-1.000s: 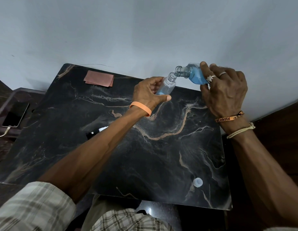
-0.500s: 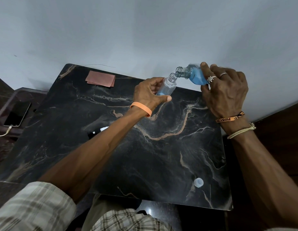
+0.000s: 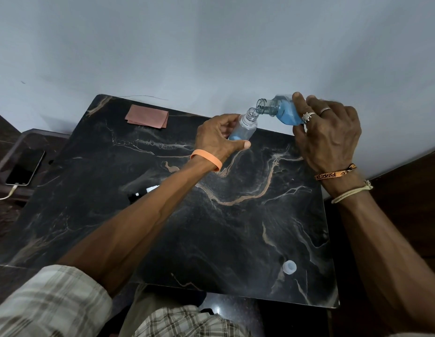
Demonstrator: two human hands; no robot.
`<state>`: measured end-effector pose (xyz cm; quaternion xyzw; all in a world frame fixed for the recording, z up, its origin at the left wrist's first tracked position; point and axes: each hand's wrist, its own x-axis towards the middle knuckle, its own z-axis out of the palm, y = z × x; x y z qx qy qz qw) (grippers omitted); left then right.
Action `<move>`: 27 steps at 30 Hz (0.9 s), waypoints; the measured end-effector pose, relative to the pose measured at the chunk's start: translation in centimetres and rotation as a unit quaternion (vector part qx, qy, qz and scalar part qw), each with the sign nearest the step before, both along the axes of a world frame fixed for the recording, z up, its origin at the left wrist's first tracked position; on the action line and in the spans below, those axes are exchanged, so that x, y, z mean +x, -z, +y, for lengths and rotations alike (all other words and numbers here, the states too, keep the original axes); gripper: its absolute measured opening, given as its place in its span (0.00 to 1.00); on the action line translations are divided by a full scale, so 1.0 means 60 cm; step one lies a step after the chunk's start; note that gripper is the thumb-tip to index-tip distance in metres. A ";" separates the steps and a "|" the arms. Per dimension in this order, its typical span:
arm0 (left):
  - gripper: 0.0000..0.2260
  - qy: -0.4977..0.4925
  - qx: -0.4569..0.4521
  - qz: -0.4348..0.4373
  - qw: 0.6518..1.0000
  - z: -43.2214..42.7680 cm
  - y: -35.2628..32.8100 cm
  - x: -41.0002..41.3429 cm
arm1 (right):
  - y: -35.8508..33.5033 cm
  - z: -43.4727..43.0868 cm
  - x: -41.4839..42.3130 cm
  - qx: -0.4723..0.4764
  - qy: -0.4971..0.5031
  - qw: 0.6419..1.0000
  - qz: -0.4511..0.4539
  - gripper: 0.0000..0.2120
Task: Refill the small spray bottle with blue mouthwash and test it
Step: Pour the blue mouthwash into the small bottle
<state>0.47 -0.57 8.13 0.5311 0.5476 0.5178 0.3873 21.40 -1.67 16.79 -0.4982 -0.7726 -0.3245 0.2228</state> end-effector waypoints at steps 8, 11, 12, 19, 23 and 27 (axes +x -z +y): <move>0.29 -0.001 0.001 0.001 1.000 -0.001 -0.001 0.003 | 0.003 0.003 0.005 -0.001 0.002 1.000 -0.006 0.22; 0.29 -0.001 0.005 -0.001 1.000 -0.002 -0.001 0.003 | 0.001 0.003 0.007 -0.009 0.002 1.000 -0.004 0.23; 0.29 0.000 0.006 0.001 1.000 -0.002 -0.002 0.003 | 0.001 0.002 0.007 -0.009 0.002 1.000 -0.003 0.23; 0.29 0.000 0.005 0.004 1.000 -0.002 -0.001 0.005 | -0.001 -0.002 0.004 -0.002 0.004 1.000 -0.007 0.21; 0.29 0.001 0.006 0.003 1.000 -0.003 0.000 0.004 | -0.002 -0.003 0.005 0.000 0.000 1.000 -0.005 0.21; 0.29 -0.002 0.007 0.001 1.000 -0.002 0.000 0.005 | -0.004 -0.003 0.003 -0.003 -0.004 1.000 -0.001 0.22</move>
